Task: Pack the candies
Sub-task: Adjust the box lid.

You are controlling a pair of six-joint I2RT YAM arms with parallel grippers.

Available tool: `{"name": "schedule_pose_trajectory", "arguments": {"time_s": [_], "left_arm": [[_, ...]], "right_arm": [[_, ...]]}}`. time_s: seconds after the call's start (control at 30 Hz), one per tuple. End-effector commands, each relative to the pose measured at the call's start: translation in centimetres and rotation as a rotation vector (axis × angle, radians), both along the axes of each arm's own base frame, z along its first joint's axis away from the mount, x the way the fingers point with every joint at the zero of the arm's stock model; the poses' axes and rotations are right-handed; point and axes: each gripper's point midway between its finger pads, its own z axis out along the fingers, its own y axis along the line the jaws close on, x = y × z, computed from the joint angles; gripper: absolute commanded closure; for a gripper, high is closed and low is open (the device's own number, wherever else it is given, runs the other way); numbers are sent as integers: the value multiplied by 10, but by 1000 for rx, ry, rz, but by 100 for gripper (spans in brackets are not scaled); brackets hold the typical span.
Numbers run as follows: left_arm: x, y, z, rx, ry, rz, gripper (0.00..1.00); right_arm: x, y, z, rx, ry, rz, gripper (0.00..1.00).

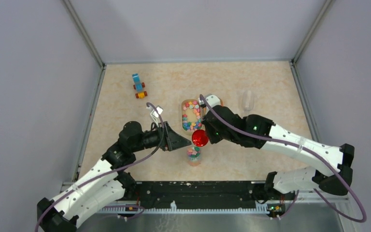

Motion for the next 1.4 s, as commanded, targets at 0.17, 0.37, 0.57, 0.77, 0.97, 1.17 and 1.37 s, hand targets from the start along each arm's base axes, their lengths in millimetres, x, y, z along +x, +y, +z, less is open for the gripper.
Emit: {"name": "schedule_pose_trajectory", "arguments": {"time_s": [0.17,0.37,0.57,0.77,0.97,1.17,1.37], "left_arm": [[-2,-7,18,-109,51,-18,28],[-1,-7,15,-110,72,-10,40],[-2,-7,17,-114,71,-12,51],[-2,-7,17,-118,67,-18,65],[-4,-8,19,-126,66,-28,85],[-5,-8,19,-125,63,-30,100],[-4,-6,14,-115,72,-15,100]], "right_arm": [[-3,19,29,17,-74,19,100],[-7,27,34,10,-85,35,100],[-10,30,34,15,-83,39,100],[-13,34,34,28,-75,51,100],[-14,33,32,22,-70,50,100],[-13,28,33,26,-79,40,96],[-13,13,50,65,-139,49,70]]}}
